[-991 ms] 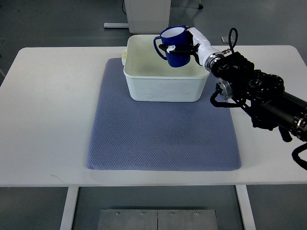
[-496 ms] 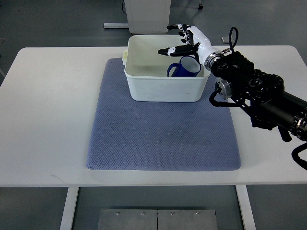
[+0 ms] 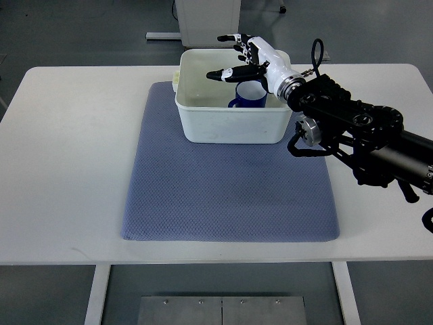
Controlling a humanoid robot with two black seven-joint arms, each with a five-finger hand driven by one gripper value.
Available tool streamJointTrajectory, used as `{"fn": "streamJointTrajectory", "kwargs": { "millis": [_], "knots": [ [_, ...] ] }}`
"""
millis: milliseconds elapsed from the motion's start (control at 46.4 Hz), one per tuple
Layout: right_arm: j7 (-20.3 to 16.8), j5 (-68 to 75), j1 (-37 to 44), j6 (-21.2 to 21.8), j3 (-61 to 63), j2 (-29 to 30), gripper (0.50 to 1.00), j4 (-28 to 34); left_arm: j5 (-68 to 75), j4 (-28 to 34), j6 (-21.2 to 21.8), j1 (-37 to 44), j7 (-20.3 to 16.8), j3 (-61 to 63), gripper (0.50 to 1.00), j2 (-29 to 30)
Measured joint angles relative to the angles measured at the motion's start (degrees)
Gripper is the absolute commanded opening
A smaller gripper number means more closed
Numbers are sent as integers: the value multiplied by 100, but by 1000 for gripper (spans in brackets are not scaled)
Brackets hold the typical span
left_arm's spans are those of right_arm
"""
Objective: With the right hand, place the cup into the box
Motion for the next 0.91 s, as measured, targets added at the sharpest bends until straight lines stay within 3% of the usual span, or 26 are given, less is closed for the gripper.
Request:
{"fn": "streamJointTrajectory", "kwargs": {
  "millis": [453,754,905],
  "knots": [
    [-9,0,-55,21,381,-800,1000,230,0,-1,0,0,0,1,1000,0],
    [13,0,-258,71,905,-1750,1000,202,0,0,0,-2,-1,-1,1000,0],
    [70,-1,-631,334,1391,-1940,1000,153,0,0,0,0,0,0,1000,0]
  ]
}}
